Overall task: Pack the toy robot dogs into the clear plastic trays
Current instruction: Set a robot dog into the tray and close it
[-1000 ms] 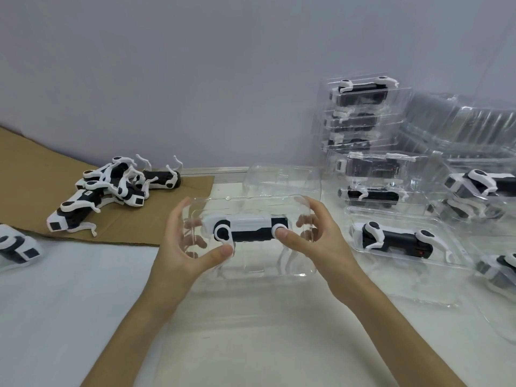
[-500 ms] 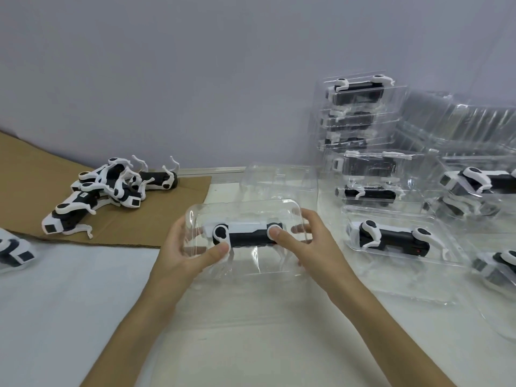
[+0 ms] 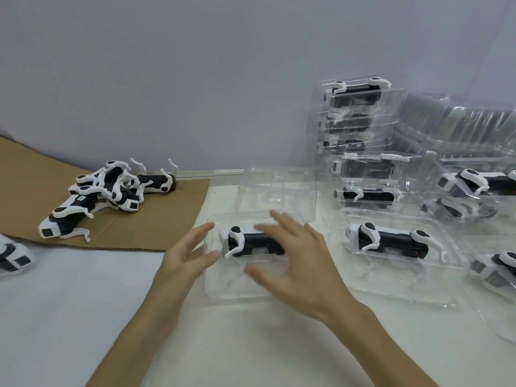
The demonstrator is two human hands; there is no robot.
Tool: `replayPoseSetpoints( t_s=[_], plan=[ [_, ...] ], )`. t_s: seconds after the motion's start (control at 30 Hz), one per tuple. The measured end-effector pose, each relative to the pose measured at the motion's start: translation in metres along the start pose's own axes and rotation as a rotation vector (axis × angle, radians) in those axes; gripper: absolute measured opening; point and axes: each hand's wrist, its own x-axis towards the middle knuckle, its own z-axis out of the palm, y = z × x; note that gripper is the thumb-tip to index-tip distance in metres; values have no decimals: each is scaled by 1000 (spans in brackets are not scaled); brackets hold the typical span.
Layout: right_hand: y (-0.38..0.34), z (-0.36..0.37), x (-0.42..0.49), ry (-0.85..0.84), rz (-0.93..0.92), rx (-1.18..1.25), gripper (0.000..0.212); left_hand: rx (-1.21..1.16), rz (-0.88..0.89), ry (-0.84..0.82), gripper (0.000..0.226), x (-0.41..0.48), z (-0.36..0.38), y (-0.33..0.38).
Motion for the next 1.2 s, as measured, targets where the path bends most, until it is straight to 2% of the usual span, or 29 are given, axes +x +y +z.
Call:
replayPoseSetpoints(
  t_s=[0.07, 0.13, 0.27, 0.4, 0.47, 0.6, 0.73, 0.83, 0.97, 1.1, 1.2],
  plan=[
    [-1, 3, -1, -108, -34, -133, 55, 3, 5, 4, 46, 1, 1, -2],
    [1, 5, 0, -116, -33, -184, 43, 5, 5, 16, 45, 4, 1, -3],
    [1, 6, 0, -55, -53, -117, 25, -95, 19, 110, 33, 8, 4, -4],
    [2, -2, 1, 27, -41, -68, 19, -182, 47, 326, 32, 11, -6, -5],
    [1, -18, 7, 120, -49, -5, 14, -216, 32, 392, 30, 13, -13, -5],
    [1, -68, 32, 300, -136, -80, 21, -239, -8, 415, 30, 14, -17, -6],
    [25, -133, 63, 389, -136, -272, 26, -234, -7, 392, 31, 11, -8, -7],
    [56, -177, 83, 346, -75, -413, 31, -231, -26, 376, 32, 11, -3, -8],
    [103, -208, 102, 161, 8, -537, 27, -208, -62, 370, 34, 13, 0, -10],
    [128, -213, 113, 27, 100, -544, 45, -191, -95, 367, 34, 16, 1, -14],
    [137, -212, 112, 46, 152, -519, 53, -186, -113, 387, 34, 18, 0, -13]
  ],
)
